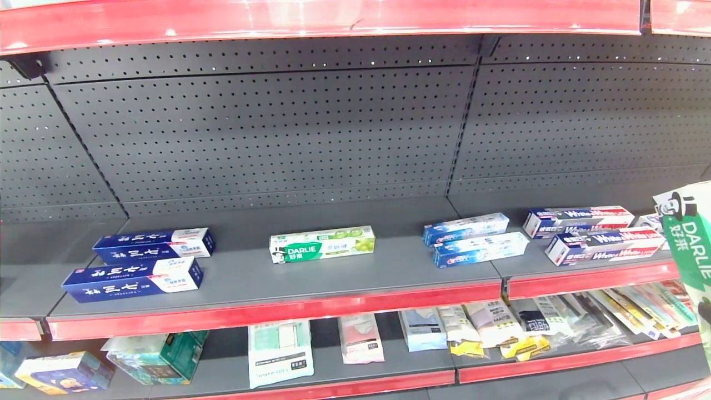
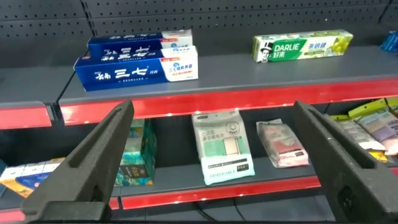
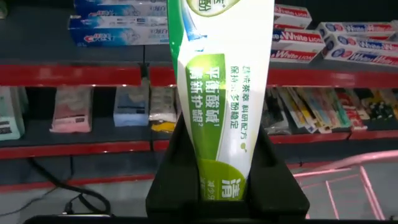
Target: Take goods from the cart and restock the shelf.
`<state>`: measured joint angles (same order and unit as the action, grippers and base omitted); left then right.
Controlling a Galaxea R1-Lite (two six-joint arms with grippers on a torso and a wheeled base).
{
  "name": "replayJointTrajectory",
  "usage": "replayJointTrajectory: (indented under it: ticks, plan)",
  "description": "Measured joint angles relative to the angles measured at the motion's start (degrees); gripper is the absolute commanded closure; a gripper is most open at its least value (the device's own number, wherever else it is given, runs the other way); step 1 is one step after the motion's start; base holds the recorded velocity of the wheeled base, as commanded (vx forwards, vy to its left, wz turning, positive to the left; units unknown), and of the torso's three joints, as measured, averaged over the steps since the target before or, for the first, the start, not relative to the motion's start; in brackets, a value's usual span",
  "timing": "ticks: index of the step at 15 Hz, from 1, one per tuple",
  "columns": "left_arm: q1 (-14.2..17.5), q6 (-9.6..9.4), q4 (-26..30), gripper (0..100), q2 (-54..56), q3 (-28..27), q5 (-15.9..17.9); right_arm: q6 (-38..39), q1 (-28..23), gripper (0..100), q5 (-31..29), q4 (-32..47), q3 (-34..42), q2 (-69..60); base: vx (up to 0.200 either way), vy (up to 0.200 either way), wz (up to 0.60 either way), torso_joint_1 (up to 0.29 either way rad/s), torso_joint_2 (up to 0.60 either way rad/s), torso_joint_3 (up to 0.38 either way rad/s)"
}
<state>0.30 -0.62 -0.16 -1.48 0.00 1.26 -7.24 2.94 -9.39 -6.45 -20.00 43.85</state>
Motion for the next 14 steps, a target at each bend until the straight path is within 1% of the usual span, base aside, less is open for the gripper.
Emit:
replayJointTrajectory:
  ticks: [2,3,4,5,6,8,9,11,14]
  plan:
    - [-0.55,-0.57,-0.06,0,-2.43,0.0,0.09,1.89,-0.29,100,-0.22,-0.15,-2.4,1.4,0.0,0.0,0.0,0.0,0.0,0.0]
    - [-1.1,-0.72,-0.06,0,-3.43,-0.05,0.11,4.13,-0.24,100,0.26,-0.22,-3.64,2.32,0.0,0.0,0.0,0.0,0.0,0.0]
    - [-1.35,-1.4,-0.06,0,-4.0,-0.07,0.2,6.16,-0.24,100,0.8,-0.22,-4.28,3.06,0.0,0.0,0.0,0.0,0.0,0.0]
    - [-1.51,-3.04,-0.06,0,-4.33,-0.16,0.22,6.89,-0.2,100,1.67,-0.06,-4.38,3.67,0.0,0.0,0.0,0.0,0.0,0.0]
    - [-1.71,-3.89,-0.09,0,-4.5,-0.21,0.22,6.89,-0.07,100,2.35,0.0,-4.5,4.19,0.0,0.0,0.0,0.0,0.0,0.0]
    - [-2.17,-3.84,-0.09,0,-4.83,-0.27,0.29,6.89,-0.05,100,2.44,-0.01,-4.96,5.32,0.0,0.0,0.0,0.0,0.0,0.0]
    - [-2.91,-3.83,-0.09,0,-5.24,-0.27,0.3,6.89,-0.29,100,2.35,0.1,-5.02,5.86,0.0,0.0,0.0,0.0,0.0,0.0]
    - [-6.01,-3.83,-0.09,0,-6.55,-0.27,0.33,6.73,-0.68,100,2.5,0.87,-4.94,6.6,0.0,0.0,0.0,0.0,0.0,0.0]
    - [-11.91,-3.69,-0.06,0,-7.89,-0.27,0.63,5.61,-1.01,100,2.22,1.23,-4.72,7.22,0.0,0.0,0.0,0.0,0.0,0.0]
